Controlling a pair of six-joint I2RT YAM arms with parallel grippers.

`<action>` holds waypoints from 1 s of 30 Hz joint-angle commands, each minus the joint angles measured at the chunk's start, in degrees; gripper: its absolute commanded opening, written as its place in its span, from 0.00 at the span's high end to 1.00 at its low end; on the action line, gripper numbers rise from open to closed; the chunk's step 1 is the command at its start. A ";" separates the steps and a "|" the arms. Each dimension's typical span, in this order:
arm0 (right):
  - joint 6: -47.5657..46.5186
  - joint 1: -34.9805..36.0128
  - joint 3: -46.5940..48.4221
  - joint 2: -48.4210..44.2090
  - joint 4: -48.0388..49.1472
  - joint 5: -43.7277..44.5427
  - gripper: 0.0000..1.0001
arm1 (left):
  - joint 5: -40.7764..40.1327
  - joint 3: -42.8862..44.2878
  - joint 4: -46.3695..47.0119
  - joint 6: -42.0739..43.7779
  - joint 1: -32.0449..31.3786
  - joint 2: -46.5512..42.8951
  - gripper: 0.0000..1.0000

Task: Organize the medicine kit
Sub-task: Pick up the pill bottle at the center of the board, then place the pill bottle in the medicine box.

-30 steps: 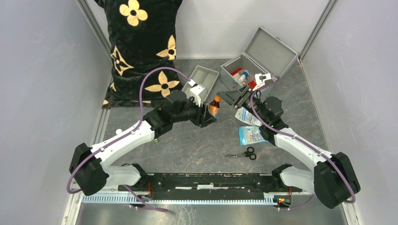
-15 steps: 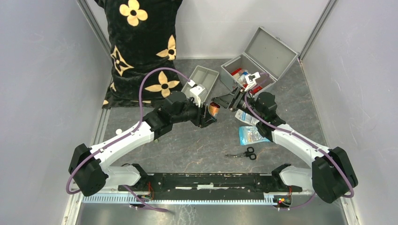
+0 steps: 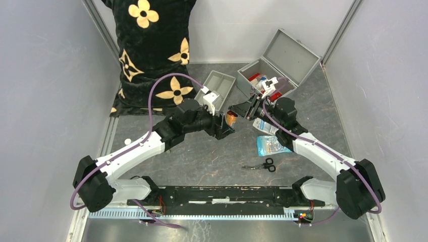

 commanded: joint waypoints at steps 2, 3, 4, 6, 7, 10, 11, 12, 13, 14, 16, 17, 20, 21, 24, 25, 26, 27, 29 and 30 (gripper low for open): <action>-13.58 -0.75 8.87 -2.22 -12.29 10.18 0.91 | -4.79 2.11 -0.55 -0.15 -0.41 -2.23 0.10; -16.59 -1.12 10.99 -2.19 -16.49 13.55 0.92 | -8.20 2.46 -2.67 0.06 -0.43 -2.31 0.01; -19.83 -1.59 13.16 -1.88 -19.96 17.26 0.93 | -12.31 2.77 -4.86 -0.04 -0.39 -2.32 0.00; -25.82 -1.98 17.34 -0.75 -26.06 25.51 0.94 | -20.95 3.06 -9.48 -1.08 -0.38 -2.53 0.00; -28.30 -2.40 19.04 0.04 -28.31 30.33 0.94 | -24.29 2.99 -10.95 -1.89 -0.38 -2.71 0.00; -34.46 -4.71 23.88 3.84 -34.24 39.68 0.97 | -32.63 3.30 -15.19 -4.03 -0.38 -2.57 0.00; -35.50 -5.94 25.52 5.33 -35.82 41.88 0.98 | -35.09 3.54 -16.57 -4.37 -0.38 -2.31 0.00; -36.49 -7.25 27.08 6.87 -36.98 43.85 0.98 | -36.78 3.82 -17.85 -4.88 -0.38 -2.11 0.00; -37.46 -8.04 28.39 8.30 -37.85 45.44 0.98 | -38.27 4.05 -18.91 -5.34 -0.38 -1.99 0.00; -38.96 -8.97 30.50 10.10 -38.88 46.87 0.99 | -39.56 4.08 -19.66 -5.68 -0.36 -2.04 0.00; -41.95 -9.99 34.45 14.28 -41.17 50.19 0.99 | -41.70 4.16 -21.03 -6.24 -0.36 -2.30 0.00; -43.64 -10.27 36.22 16.04 -41.97 51.64 0.99 | -42.89 4.17 -21.60 -6.62 -0.30 -2.42 0.00; -46.24 -11.68 41.74 22.50 -43.97 53.17 0.99 | -46.46 4.35 -23.62 -7.91 -0.28 -3.25 0.00; -45.88 -12.24 43.19 24.14 -44.50 53.06 0.99 | -47.48 4.29 -24.27 -8.35 -0.25 -3.62 0.00; -42.15 -13.96 45.85 28.44 -43.76 52.36 0.99 | -49.06 3.87 -25.21 -9.29 -0.21 -5.01 0.00; -40.87 -14.38 46.07 29.36 -43.31 52.26 0.99 | -49.42 3.64 -25.40 -9.61 -0.21 -5.47 0.00; -39.33 -14.70 46.03 30.38 -42.56 52.16 0.99 | -49.92 3.45 -25.80 -9.95 -0.21 -5.82 0.00; -38.24 -14.92 45.99 31.23 -41.97 52.00 0.99 | -50.57 3.33 -26.14 -10.35 -0.21 -6.14 0.00; -35.94 -15.48 46.15 33.34 -41.77 52.06 0.98 | -53.01 3.00 -27.61 -11.53 -0.12 -6.84 0.00; -34.74 -15.89 46.10 34.14 -41.78 51.54 0.98 | -53.85 2.83 -28.38 -12.46 -0.12 -7.26 0.00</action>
